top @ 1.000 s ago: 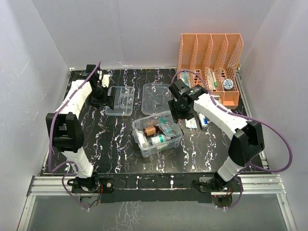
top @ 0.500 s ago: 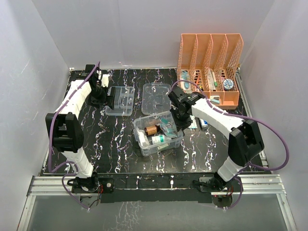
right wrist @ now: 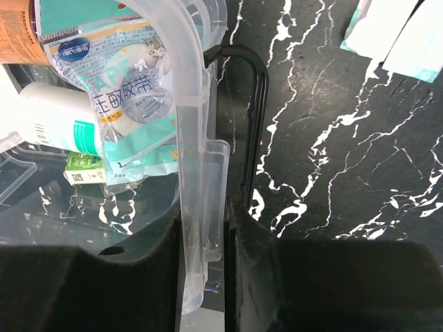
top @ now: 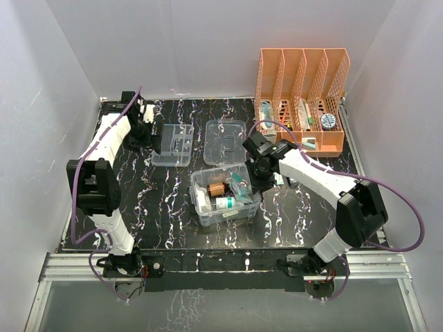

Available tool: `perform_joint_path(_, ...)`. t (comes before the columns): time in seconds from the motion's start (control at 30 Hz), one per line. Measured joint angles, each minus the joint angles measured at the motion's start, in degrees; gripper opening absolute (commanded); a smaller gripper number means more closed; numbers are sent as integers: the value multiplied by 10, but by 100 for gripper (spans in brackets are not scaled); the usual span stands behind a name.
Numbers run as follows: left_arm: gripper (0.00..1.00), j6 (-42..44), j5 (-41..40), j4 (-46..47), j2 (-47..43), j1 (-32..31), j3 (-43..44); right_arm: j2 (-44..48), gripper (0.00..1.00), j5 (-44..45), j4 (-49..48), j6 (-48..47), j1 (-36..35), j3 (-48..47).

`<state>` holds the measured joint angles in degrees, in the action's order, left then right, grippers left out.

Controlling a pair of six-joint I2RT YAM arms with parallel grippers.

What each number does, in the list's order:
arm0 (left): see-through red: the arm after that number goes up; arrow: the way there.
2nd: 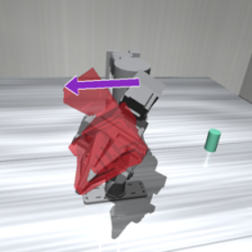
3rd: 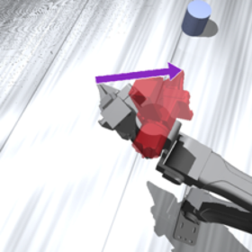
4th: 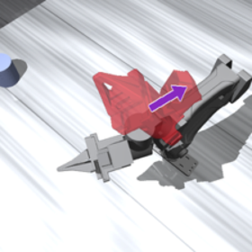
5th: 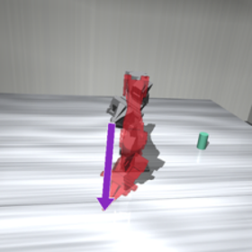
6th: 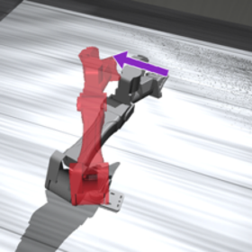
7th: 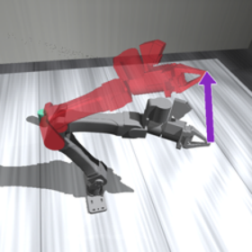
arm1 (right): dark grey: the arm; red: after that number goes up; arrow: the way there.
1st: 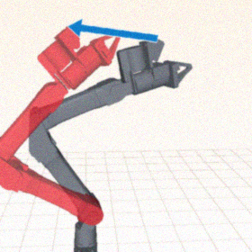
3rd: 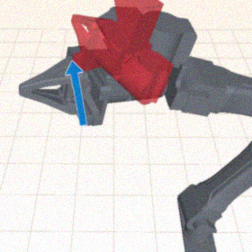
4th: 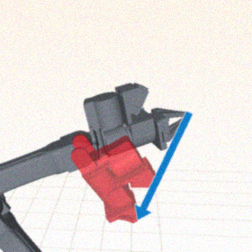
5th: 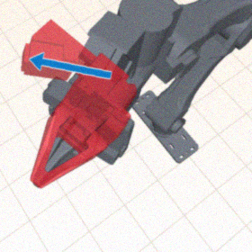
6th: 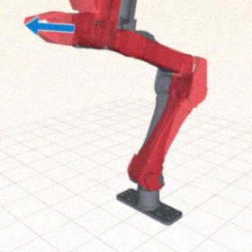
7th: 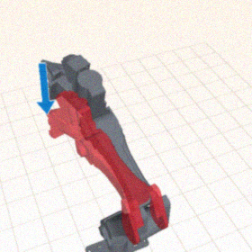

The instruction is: Organize the medicine kit

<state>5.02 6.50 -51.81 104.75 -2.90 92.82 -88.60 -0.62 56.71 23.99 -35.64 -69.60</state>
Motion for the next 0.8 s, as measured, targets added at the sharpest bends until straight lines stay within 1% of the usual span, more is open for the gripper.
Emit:
perform_joint_path(0.3, 84, -6, -17, 7, 7, 18, 15, -9, 0, 5, -19, 52, -56, -4)
perform_joint_path(0.57, 83, -12, -23, 13, 38, 24, 29, -42, 0, 33, -46, 135, -106, -32)
perform_joint_path(0.8, 83, -14, -25, 21, 45, 24, 31, -66, 0, 64, -70, 206, -150, -52)
